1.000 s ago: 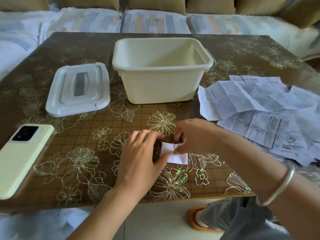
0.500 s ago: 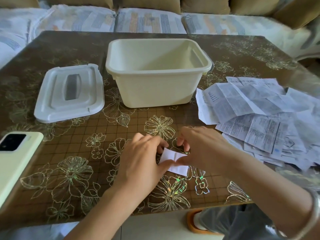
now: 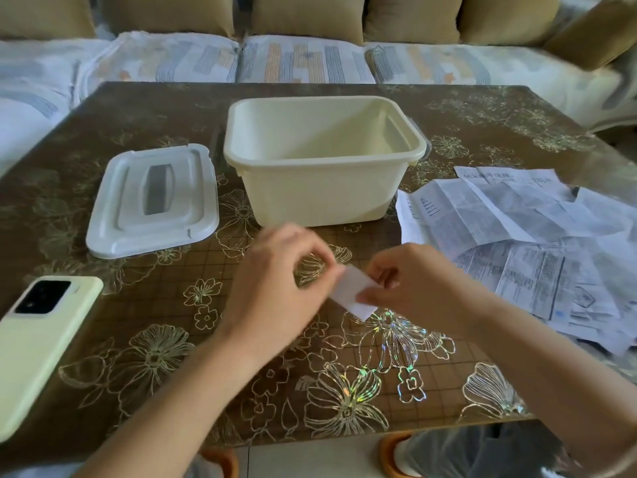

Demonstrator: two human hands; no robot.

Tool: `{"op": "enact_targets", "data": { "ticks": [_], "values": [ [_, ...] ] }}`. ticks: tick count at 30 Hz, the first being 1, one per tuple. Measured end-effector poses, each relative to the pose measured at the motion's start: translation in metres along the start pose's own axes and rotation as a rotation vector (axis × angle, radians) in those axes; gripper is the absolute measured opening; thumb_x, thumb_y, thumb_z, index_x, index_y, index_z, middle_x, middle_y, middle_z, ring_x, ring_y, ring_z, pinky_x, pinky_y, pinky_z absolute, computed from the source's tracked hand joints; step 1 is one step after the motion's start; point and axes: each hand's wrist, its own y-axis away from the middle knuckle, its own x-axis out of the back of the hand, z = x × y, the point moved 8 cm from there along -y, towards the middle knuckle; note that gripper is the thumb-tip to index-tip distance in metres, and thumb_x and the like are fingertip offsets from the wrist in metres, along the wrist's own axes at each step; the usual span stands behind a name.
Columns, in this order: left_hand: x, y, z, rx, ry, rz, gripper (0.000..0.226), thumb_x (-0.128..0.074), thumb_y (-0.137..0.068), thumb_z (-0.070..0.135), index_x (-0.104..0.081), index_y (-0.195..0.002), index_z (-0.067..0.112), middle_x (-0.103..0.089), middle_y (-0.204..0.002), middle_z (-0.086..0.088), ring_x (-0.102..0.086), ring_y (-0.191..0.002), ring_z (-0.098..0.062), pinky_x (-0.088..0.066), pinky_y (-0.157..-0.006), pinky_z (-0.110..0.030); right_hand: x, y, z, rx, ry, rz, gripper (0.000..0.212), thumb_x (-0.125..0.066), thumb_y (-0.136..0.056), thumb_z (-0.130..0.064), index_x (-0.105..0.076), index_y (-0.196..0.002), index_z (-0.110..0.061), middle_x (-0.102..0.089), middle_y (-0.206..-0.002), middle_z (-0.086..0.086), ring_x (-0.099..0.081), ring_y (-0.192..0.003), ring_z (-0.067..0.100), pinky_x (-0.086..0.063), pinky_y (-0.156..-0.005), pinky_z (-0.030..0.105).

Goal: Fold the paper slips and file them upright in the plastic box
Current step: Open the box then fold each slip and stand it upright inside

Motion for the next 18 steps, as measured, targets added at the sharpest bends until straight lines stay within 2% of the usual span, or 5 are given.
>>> {"op": "enact_targets", "data": {
  "ticks": [3,6,11,15,18],
  "values": [
    [0.054,-0.03,-0.002,-0.083,-0.219,0.357,0.042,-0.068,-0.083,0.025,-0.058,-0.121,0.011,-0.056,-0.12,-0.002,-0.052,-0.111,-0.019,-0.046,-0.096,-0.034,0.024,-0.002,0.008,-0.045,-0.07,0.171,0.014,-0.074,-0.082,-0.032,-0.063,-0.076,-0.027,-0.063,-0.071,-0.01,-0.054,-0.058,0.005,-0.04,-0.051,0.02],
    [0.062,-0.063,-0.019,-0.018,-0.473,0.275,0.058,-0.07,-0.083,0.033,-0.052,-0.134,0.013,-0.055,-0.135,-0.008,-0.043,-0.126,-0.028,-0.032,-0.105,-0.04,0.028,-0.003,0.011,-0.065,-0.27,0.183,0.01,-0.073,-0.084,-0.025,-0.065,-0.079,-0.02,-0.07,-0.07,-0.002,-0.057,-0.052,0.01,-0.049,-0.055,0.03],
    [0.062,-0.071,-0.018,-0.019,-0.379,0.231,0.01,-0.072,-0.086,0.021,-0.075,-0.096,0.021,-0.071,-0.084,-0.001,-0.057,-0.084,-0.024,-0.039,-0.089,-0.042,0.048,0.0,-0.003,-0.068,-0.573,0.206,0.015,-0.07,-0.085,-0.009,-0.064,-0.099,-0.009,-0.07,-0.064,0.001,-0.055,-0.04,0.003,-0.04,-0.041,0.015],
    [0.07,-0.046,-0.007,-0.051,-0.317,0.22,0.008,-0.076,-0.082,0.026,-0.077,-0.09,0.024,-0.069,-0.076,0.006,-0.056,-0.074,-0.018,-0.034,-0.085,-0.035,0.086,-0.009,-0.021,-0.036,-0.764,0.296,0.01,-0.063,-0.092,-0.014,-0.067,-0.096,-0.007,-0.069,-0.067,0.004,-0.06,-0.051,0.012,-0.046,-0.046,0.02],
    [0.072,-0.029,0.005,-0.099,-0.323,0.18,0.028,-0.07,-0.079,0.049,-0.076,-0.091,0.024,-0.069,-0.08,0.01,-0.057,-0.073,-0.016,-0.038,-0.081,-0.035,0.101,-0.023,-0.04,0.02,-0.842,0.306,0.015,-0.057,-0.096,-0.017,-0.066,-0.087,-0.008,-0.069,-0.075,0.005,-0.067,-0.059,0.012,-0.049,-0.047,0.018]
  ]
}}
